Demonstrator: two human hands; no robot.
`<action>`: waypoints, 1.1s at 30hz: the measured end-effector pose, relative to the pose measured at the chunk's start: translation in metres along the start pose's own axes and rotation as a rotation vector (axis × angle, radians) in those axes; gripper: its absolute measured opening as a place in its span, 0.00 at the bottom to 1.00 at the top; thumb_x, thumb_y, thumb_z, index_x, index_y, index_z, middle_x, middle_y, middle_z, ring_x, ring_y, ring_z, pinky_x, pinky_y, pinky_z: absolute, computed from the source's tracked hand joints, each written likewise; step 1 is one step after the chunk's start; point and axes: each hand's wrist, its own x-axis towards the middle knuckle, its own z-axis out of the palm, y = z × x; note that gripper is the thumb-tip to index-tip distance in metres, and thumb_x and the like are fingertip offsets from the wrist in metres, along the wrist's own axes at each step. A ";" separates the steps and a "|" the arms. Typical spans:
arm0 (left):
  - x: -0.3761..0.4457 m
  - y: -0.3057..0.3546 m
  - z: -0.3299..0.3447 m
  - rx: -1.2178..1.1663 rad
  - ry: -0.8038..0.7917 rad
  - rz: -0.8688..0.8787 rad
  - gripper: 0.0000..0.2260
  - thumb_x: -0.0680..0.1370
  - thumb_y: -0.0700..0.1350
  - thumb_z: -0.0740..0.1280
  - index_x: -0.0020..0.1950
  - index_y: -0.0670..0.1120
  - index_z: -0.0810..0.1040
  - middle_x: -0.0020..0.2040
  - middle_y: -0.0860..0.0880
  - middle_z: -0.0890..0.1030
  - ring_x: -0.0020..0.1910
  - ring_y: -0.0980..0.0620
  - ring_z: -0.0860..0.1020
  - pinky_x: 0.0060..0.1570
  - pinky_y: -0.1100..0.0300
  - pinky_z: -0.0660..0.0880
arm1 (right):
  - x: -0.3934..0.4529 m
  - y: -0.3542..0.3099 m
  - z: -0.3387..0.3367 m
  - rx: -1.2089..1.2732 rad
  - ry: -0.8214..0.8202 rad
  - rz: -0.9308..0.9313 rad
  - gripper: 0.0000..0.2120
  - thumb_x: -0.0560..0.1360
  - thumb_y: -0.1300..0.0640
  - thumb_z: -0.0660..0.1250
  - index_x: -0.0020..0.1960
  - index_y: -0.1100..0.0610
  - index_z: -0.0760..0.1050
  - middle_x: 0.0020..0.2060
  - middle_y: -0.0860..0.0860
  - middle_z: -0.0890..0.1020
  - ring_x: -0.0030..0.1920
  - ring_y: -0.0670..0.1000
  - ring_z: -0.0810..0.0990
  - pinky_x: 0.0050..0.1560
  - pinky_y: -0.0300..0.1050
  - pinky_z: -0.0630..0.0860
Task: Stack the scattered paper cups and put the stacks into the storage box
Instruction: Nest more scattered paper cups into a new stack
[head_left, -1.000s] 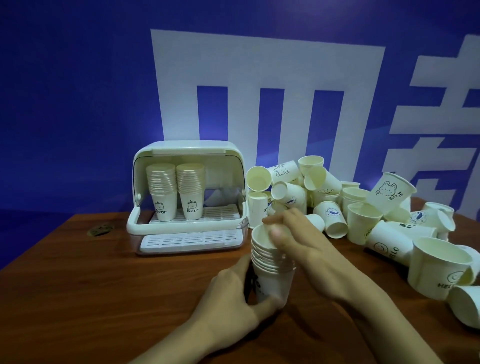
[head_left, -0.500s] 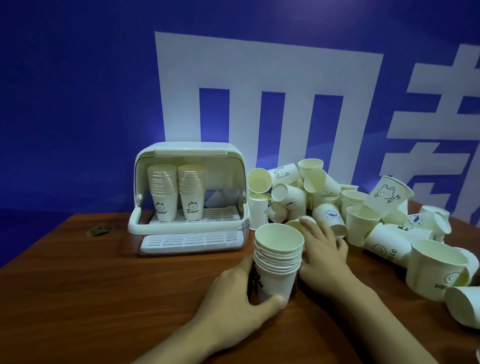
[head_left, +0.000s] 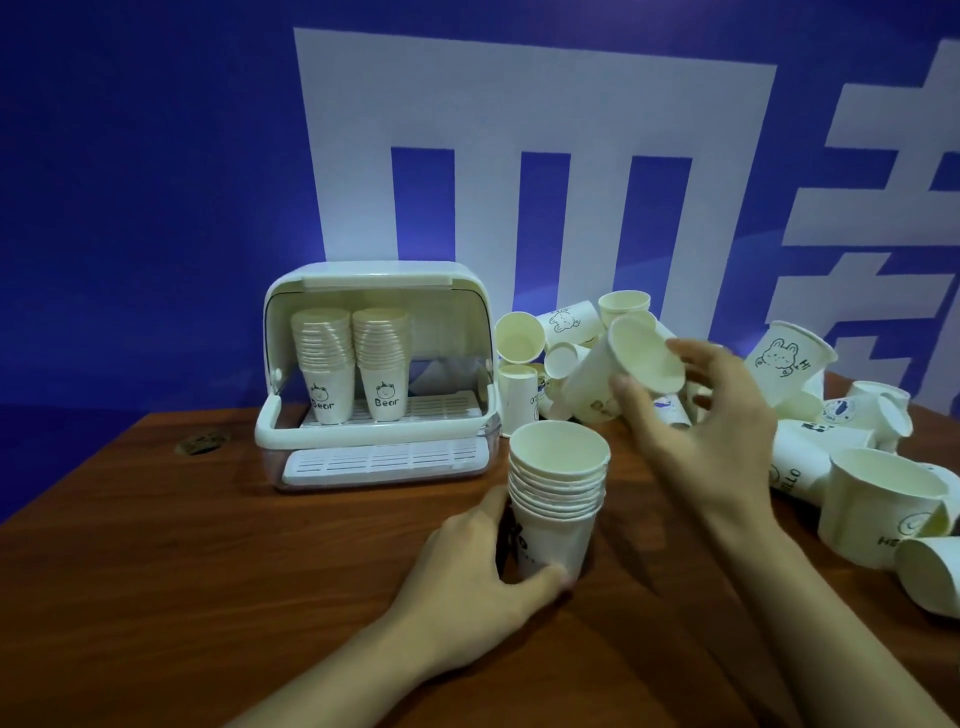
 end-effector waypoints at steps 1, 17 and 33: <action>0.000 -0.001 0.000 -0.003 -0.004 0.003 0.27 0.69 0.66 0.74 0.66 0.62 0.73 0.57 0.62 0.83 0.53 0.61 0.80 0.50 0.62 0.75 | 0.000 -0.008 -0.004 0.092 0.016 0.025 0.24 0.69 0.41 0.73 0.60 0.53 0.76 0.52 0.43 0.81 0.53 0.41 0.81 0.56 0.46 0.80; -0.002 -0.001 0.001 -0.082 0.008 0.026 0.27 0.71 0.64 0.76 0.68 0.62 0.74 0.58 0.64 0.84 0.56 0.64 0.81 0.55 0.58 0.79 | -0.007 -0.028 -0.012 0.357 -0.278 -0.126 0.32 0.69 0.41 0.70 0.69 0.53 0.70 0.56 0.47 0.81 0.57 0.50 0.81 0.55 0.44 0.77; 0.000 -0.003 0.002 -0.047 -0.004 0.002 0.30 0.68 0.66 0.74 0.69 0.62 0.73 0.56 0.61 0.85 0.53 0.62 0.82 0.55 0.54 0.81 | -0.029 -0.011 0.009 0.188 -0.477 -0.180 0.22 0.72 0.40 0.67 0.58 0.54 0.77 0.50 0.47 0.83 0.54 0.48 0.82 0.53 0.47 0.78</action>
